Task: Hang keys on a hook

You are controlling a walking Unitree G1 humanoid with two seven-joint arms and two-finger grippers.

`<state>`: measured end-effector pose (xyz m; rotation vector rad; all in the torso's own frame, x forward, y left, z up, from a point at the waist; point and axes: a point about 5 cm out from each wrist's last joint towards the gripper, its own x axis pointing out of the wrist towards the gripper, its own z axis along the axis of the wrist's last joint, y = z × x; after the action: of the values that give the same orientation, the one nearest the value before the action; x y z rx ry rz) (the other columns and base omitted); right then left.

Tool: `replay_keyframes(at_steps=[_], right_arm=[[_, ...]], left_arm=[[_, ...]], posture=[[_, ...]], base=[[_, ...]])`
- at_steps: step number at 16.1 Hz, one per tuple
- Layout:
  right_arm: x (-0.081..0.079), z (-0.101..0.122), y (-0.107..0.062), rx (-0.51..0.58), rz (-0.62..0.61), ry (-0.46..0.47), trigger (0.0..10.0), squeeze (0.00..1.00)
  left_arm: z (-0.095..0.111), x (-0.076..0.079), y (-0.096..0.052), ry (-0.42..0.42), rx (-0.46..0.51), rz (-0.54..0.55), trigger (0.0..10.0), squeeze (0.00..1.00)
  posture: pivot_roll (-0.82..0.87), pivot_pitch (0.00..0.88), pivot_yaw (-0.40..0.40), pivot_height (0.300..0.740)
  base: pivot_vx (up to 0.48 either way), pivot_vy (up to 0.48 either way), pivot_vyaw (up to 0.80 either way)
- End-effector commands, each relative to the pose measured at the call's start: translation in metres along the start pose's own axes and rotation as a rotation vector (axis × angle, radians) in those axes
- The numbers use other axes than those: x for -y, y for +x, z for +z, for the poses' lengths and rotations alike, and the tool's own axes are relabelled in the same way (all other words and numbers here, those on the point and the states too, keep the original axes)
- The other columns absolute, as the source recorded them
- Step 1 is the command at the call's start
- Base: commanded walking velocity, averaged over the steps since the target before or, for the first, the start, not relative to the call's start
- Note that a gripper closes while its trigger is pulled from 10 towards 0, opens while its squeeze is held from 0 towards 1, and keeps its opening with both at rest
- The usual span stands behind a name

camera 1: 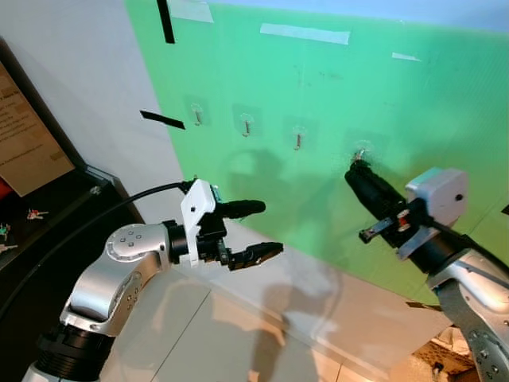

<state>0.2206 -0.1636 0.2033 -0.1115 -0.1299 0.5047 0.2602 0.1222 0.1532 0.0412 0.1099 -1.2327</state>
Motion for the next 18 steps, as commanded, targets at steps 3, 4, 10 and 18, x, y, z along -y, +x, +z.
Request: replay_keyframes(at_steps=[3, 4, 10, 18], right_arm=[[-0.009, -0.004, -0.005, -0.064, 0.107, -0.022, 10.0, 0.0], [-0.01, -0.015, -0.009, -0.137, 0.125, -0.06, 10.0, 0.0], [0.001, -0.003, -0.005, -0.057, 0.047, -0.02, 10.0, 0.0], [-0.003, 0.007, 0.007, 0.014, 0.065, 0.043, 10.0, 0.0]], left_arm=[[0.0, 0.0, -0.003, 0.014, -0.022, 0.01, 10.0, 0.0], [0.0, 0.0, -0.002, 0.013, -0.022, 0.01, 10.0, 0.0], [0.003, 0.002, 0.0, 0.013, -0.022, -0.004, 10.0, 0.0], [0.0, 0.005, -0.001, 0.003, -0.031, 0.002, 10.0, 0.0]], posture=[[-0.16, 0.0, 0.087, 0.74], [-0.16, 0.0, 0.088, 0.74], [-0.17, 0.0, 0.094, 0.74], [-0.16, 0.0, 0.087, 0.74]], base=[[0.0, 0.0, 0.0], [0.0, 0.0, 0.0], [0.0, 0.0, 0.0], [0.0, 0.0, 0.0]])
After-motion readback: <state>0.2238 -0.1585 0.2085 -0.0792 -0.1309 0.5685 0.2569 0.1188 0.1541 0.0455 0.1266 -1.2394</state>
